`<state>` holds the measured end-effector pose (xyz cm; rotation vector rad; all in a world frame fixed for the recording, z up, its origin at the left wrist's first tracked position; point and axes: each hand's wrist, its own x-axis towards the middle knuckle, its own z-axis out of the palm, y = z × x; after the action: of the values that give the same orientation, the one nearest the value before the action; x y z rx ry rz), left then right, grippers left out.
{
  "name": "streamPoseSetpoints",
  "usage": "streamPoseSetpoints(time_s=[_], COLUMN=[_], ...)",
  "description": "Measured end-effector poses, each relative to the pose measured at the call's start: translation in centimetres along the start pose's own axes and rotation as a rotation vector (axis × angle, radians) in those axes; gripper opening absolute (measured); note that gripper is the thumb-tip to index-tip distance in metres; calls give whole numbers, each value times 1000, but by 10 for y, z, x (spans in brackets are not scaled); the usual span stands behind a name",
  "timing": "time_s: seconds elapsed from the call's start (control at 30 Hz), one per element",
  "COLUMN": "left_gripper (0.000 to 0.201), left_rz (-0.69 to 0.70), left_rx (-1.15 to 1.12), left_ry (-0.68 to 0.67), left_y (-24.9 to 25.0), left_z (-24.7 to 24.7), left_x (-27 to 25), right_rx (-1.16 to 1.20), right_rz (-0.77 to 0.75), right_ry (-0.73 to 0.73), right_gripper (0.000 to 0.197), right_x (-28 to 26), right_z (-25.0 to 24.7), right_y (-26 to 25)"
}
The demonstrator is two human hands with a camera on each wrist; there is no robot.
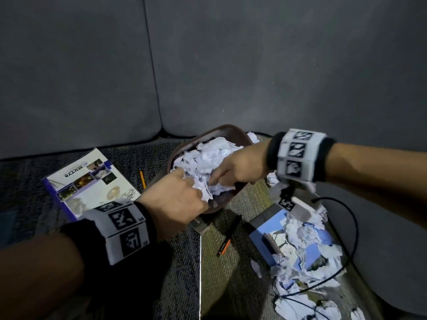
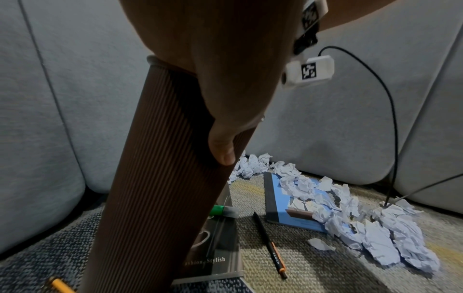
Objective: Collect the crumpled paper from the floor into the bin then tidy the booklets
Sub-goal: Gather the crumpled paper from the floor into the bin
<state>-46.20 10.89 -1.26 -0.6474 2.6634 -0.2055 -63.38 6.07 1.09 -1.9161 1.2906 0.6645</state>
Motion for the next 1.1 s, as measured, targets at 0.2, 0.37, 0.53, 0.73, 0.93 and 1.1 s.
streamPoseSetpoints(time_s=[0.2,0.37,0.53,0.73,0.93,1.1], left_gripper=[24,25,28,24,27,18], left_rz=[21,54,49,-49,-26,45], left_rx=[-20,9,9,35,111,72], left_ry=[45,26,18,64,104,108], left_y=[-2,0,3,1,9,24], left_z=[0,-1,-2,-8,-27,-45], left_x=[-1,-1,0,-3,7,14], right_rx=[57,-70,-135,-148,149,313], right_rz=[-35,72,39,-66,61,523], right_ry=[310,20,20,548,1152,487], right_gripper=[22,34,23,20,3,78], right_x=[-50,-7,29,-23,-66,-51], right_z=[-15,22,32,21,103,262], right_y=[17,23,11,33,89,129])
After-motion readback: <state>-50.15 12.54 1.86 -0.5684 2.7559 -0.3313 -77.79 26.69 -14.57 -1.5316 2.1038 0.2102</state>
